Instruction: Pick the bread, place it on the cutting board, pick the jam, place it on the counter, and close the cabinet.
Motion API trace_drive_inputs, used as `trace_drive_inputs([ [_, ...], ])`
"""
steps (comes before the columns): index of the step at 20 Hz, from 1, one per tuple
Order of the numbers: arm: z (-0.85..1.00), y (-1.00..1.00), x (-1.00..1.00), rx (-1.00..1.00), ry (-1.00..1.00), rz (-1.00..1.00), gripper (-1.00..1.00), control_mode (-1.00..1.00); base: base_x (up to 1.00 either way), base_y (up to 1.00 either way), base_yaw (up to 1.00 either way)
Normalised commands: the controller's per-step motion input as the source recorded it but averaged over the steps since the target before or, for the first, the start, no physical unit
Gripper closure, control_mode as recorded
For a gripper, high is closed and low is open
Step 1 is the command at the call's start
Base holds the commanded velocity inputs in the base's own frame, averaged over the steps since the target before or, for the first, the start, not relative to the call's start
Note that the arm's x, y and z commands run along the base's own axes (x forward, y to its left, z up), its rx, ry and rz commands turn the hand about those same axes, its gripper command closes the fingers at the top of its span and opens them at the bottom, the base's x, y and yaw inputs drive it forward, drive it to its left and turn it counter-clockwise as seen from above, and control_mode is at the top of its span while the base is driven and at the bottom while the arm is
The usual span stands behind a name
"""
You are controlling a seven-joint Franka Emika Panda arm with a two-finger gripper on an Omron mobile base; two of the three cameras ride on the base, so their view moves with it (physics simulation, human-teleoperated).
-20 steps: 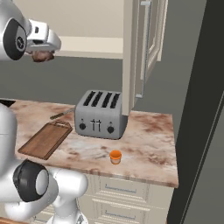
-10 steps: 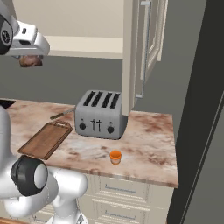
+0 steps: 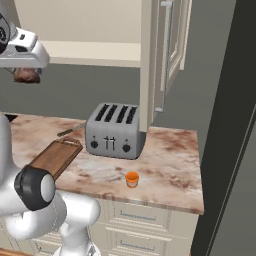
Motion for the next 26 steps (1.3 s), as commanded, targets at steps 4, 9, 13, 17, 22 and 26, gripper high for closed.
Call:
trace_drive_inputs([
  [4,-0.50,0.29,0.00,0.00,0.11,0.00,1.00,-1.00,0.00,0.00,0.00],
  [9,-0.66,0.34,0.00,0.00,0.05,0.00,1.00,-1.00,0.00,0.00,0.00],
  [13,-0.75,0.23,0.00,0.00,0.00,0.00,1.00,-1.00,0.00,0.00,0.00],
  [17,-0.59,0.04,0.00,0.00,0.00,0.00,1.00,-1.00,0.00,0.00,0.00],
  [22,-0.54,0.00,0.00,0.01,0.00,0.00,1.00,-1.00,0.00,0.00,0.00],
  [26,-0.41,0.01,0.03,0.02,0.00,0.00,1.00,-1.00,0.00,0.00,0.00],
])
